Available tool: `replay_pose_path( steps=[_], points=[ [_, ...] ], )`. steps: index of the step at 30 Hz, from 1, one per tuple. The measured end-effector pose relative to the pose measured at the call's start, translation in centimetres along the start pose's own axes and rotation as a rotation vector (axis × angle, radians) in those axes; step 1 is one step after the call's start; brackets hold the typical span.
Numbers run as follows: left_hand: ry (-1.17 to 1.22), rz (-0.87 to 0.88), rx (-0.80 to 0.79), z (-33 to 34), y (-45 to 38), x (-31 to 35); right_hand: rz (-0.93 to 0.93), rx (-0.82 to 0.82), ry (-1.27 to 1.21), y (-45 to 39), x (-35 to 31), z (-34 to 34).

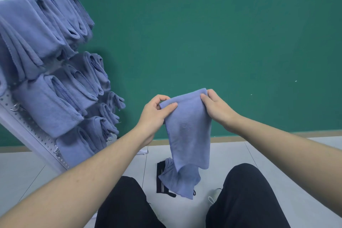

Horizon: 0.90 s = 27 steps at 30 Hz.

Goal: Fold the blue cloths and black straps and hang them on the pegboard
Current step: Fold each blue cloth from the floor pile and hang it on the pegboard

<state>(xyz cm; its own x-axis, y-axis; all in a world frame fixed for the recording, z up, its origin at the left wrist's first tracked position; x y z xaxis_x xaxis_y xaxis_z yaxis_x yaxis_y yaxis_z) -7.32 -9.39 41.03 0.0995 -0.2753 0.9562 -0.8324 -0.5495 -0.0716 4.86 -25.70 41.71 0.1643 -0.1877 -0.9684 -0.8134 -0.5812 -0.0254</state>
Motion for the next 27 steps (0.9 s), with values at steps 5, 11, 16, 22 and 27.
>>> replay_pose_path(
  steps=[5, 11, 16, 22, 27],
  points=[
    [0.363, -0.115, 0.036, 1.2, 0.7, -0.1, -0.084, 0.142, -0.107, 0.6, -0.8, 0.4],
    [0.608, -0.334, 0.037, 2.2, 1.7, -1.7, 0.028, -0.154, -0.407, 1.1, -0.2, 3.2],
    [0.387, -0.272, 0.165, 1.0, 2.3, -2.7, 0.027, -0.129, -0.418, 0.8, 0.8, 2.6],
    [0.252, -0.167, 0.232, 1.1, 2.5, -2.5, -0.031, 0.014, -0.303, 0.6, 1.5, 2.5],
    [0.220, -0.170, 0.288, 1.8, 2.4, -2.9, -0.075, 0.171, -0.140, 0.4, 1.4, 2.5]
  ],
)
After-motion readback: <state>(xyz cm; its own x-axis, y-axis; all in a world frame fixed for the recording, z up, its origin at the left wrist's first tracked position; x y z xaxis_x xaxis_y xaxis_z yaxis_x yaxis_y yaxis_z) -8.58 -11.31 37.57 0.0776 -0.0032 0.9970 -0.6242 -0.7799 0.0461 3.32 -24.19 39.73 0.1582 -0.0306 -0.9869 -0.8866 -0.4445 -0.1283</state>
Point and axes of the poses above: each hand's wrist, its own y-axis away from the middle knuckle, its own z-axis out of the palm, x = y × z, the point moved 8 cm from there along -y, towards the middle knuckle, and after that the axes turned 12 degrees about -y, right-handed, at the moved point
